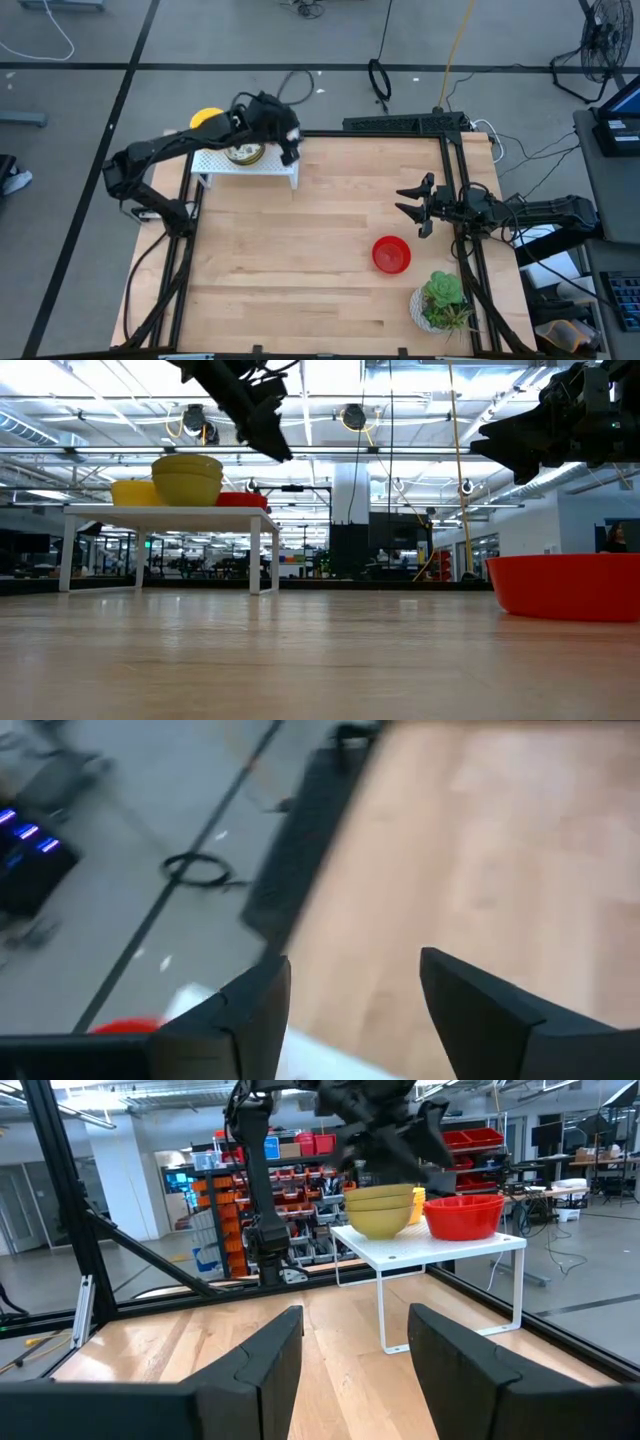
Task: Pick & Place Mini bowls
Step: Stack the red bowl on top of the other red bowl on the shelf
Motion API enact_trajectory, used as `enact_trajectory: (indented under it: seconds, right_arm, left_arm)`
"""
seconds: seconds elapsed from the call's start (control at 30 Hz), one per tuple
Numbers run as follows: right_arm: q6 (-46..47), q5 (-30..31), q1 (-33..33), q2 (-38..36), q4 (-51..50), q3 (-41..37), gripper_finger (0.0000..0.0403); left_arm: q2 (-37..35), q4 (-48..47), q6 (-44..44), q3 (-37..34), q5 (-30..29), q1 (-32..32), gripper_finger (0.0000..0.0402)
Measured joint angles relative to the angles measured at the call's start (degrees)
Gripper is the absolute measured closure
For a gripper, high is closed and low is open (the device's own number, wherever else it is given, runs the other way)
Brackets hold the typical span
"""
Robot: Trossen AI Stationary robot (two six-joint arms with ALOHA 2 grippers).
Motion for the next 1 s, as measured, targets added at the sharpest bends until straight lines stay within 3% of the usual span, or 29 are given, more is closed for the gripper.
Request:
enact_trajectory:
  seconds: [0.43, 0.67, 1.0]
  right_arm:
    - [0.0, 0.0, 0.0, 0.0, 0.0, 0.0, 0.0234]
    - [0.0, 0.0, 0.0, 0.0, 0.0, 0.0, 0.0234]
    - [0.0, 0.0, 0.0, 0.0, 0.0, 0.0, 0.0234]
  left_arm:
    - [13.4, 10.8, 9.1, 0.0, 1.2, -20.3, 0.0172]
    - [20.6, 20.4, 12.4, 0.0, 1.2, -27.2, 0.0174]
    - [24.3, 29.0, 10.3, 0.0, 1.8, -34.8, 0.0174]
